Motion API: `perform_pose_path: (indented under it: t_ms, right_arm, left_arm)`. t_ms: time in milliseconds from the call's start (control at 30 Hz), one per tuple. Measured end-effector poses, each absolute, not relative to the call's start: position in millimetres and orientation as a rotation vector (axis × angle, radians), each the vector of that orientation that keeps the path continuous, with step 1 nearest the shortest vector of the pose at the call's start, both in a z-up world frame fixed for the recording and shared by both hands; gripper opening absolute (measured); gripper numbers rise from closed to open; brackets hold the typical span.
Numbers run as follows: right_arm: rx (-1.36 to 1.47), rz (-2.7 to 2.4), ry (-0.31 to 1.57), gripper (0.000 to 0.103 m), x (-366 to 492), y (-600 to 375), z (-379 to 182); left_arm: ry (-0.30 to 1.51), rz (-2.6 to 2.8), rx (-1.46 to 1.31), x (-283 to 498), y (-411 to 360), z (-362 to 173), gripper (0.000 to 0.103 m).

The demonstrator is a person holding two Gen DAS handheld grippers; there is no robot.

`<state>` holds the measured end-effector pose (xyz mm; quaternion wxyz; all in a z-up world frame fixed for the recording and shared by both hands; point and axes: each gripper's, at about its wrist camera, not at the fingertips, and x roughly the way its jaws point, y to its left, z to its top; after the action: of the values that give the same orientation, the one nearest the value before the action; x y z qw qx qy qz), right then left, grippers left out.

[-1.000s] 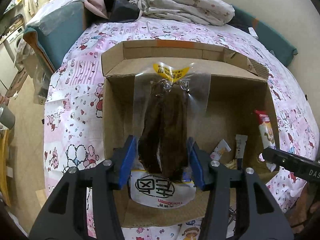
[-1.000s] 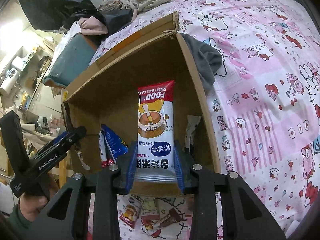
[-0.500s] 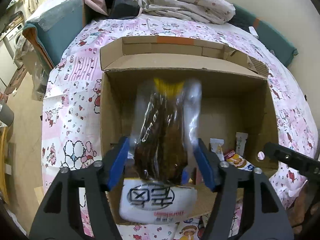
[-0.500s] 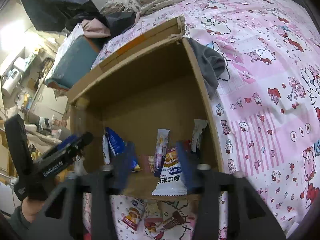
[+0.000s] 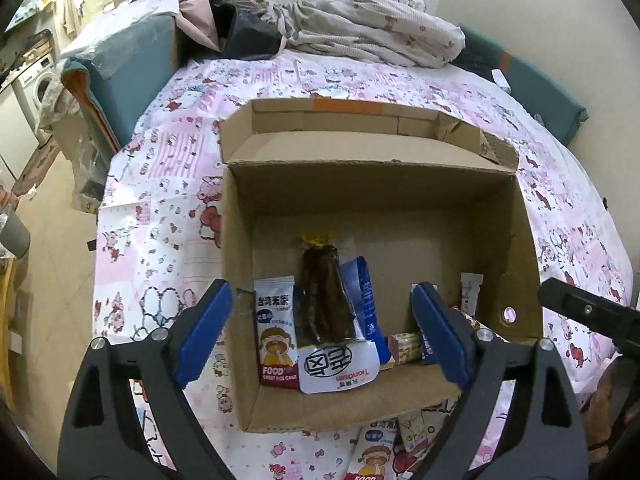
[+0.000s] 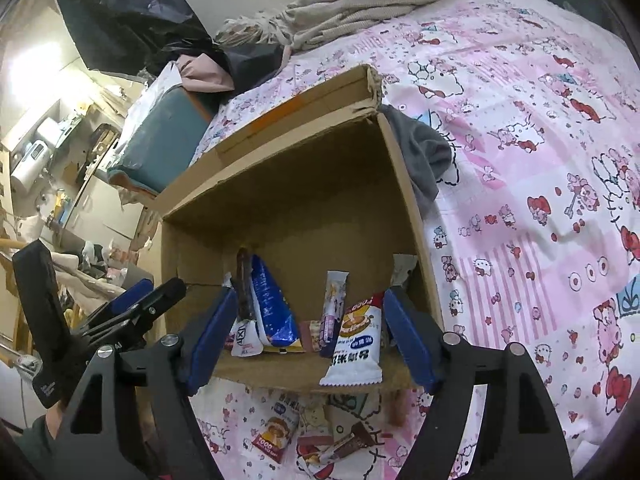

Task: Organize snacks
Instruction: 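Open the right gripper into the box while the left releases the jerky packet, then withdraw both open grippers from the box toward the remaining snacks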

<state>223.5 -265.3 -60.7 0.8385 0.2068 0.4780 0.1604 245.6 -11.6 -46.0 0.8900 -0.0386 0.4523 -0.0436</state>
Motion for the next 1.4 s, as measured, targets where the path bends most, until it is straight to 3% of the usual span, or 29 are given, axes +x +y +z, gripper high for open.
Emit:
perform_pose_path:
  t_ms: [667, 1400]
  right_arm:
    - [0.471, 0.326, 1.011, 0.078, 153.7, -275.4, -45.9]
    - [0.502, 0.129, 1.141, 0.078, 136.4, -301.1, -82.7]
  left_arm:
    - [0.917, -0.066, -0.086, 187.9, 7.2, -27.0, 0.089]
    - [1.052, -0.015, -0.165, 155.8, 7.2, -66.4, 0.089]
